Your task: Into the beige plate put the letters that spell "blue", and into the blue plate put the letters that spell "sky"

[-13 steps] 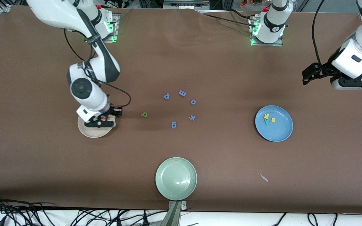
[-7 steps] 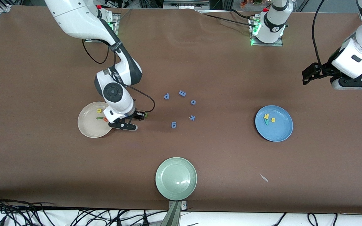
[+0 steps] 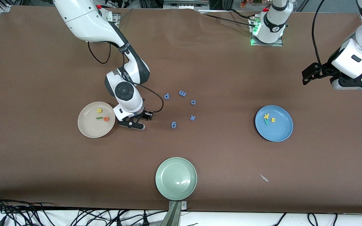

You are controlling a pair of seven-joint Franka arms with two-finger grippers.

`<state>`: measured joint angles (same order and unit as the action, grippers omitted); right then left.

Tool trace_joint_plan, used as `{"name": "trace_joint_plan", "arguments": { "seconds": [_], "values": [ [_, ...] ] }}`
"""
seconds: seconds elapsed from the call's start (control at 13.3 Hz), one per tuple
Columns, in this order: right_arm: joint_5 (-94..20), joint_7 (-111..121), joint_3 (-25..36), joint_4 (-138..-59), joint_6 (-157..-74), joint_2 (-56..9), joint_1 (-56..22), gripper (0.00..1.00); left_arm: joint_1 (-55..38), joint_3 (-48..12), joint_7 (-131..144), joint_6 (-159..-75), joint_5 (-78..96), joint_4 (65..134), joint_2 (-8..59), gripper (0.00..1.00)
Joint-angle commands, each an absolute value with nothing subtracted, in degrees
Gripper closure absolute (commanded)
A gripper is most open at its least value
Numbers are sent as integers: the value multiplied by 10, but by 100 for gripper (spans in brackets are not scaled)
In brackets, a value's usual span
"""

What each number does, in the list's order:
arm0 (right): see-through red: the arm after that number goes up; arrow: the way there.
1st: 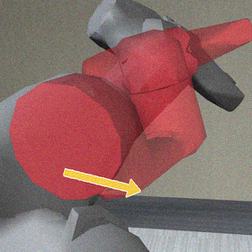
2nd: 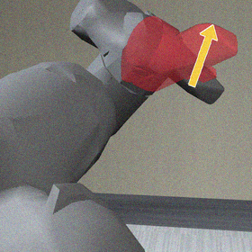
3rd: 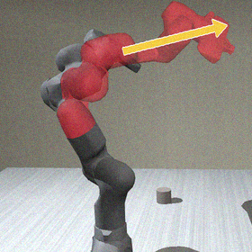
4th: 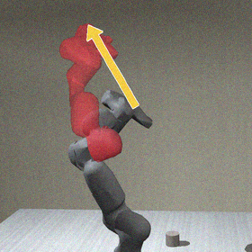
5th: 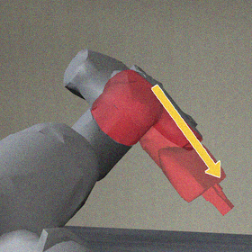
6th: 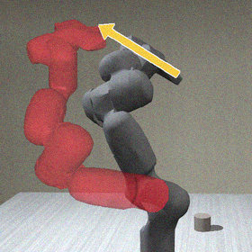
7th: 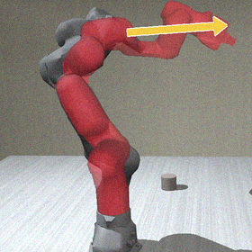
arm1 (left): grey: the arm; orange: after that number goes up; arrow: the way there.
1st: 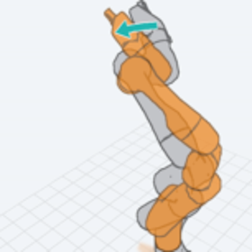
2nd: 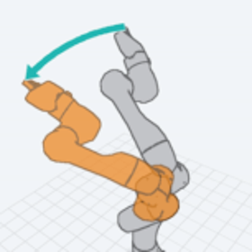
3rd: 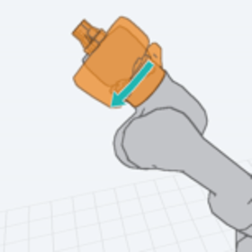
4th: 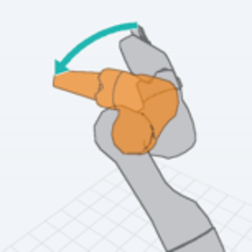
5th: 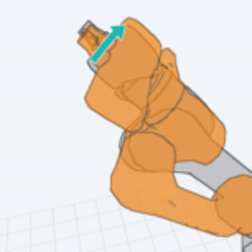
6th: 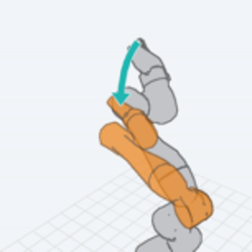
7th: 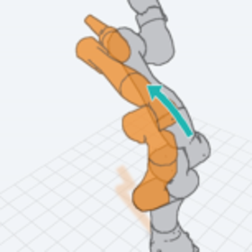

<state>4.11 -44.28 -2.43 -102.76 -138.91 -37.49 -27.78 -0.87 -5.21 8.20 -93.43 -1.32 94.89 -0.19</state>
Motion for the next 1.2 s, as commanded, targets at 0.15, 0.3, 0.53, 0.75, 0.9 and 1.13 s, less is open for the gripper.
{"name": "trace_joint_plan", "arguments": {
  "seconds": [0.15,0.3,0.53,0.75,0.9,1.13],
  "values": [
    [32,-449,-32,-1040,-1392,-374,-279,37,-13,-48,84,-926,0,944,-4,0],
    [32,-448,-32,-1043,-1395,-374,-279,48,-13,-48,83,-926,0,944,-4,0],
    [33,-446,-32,-1044,-1395,-374,-279,76,-13,-48,83,-925,0,944,-4,0],
    [33,-428,-28,-1043,-1390,-361,-279,80,-13,-48,83,-926,0,944,-4,0],
    [32,-384,-19,-1042,-1363,-339,-268,80,-13,-48,83,-926,0,944,-4,0],
    [33,-255,-14,-1046,-1300,-302,-215,80,-13,-48,83,-926,0,944,-4,0]
  ]
}}
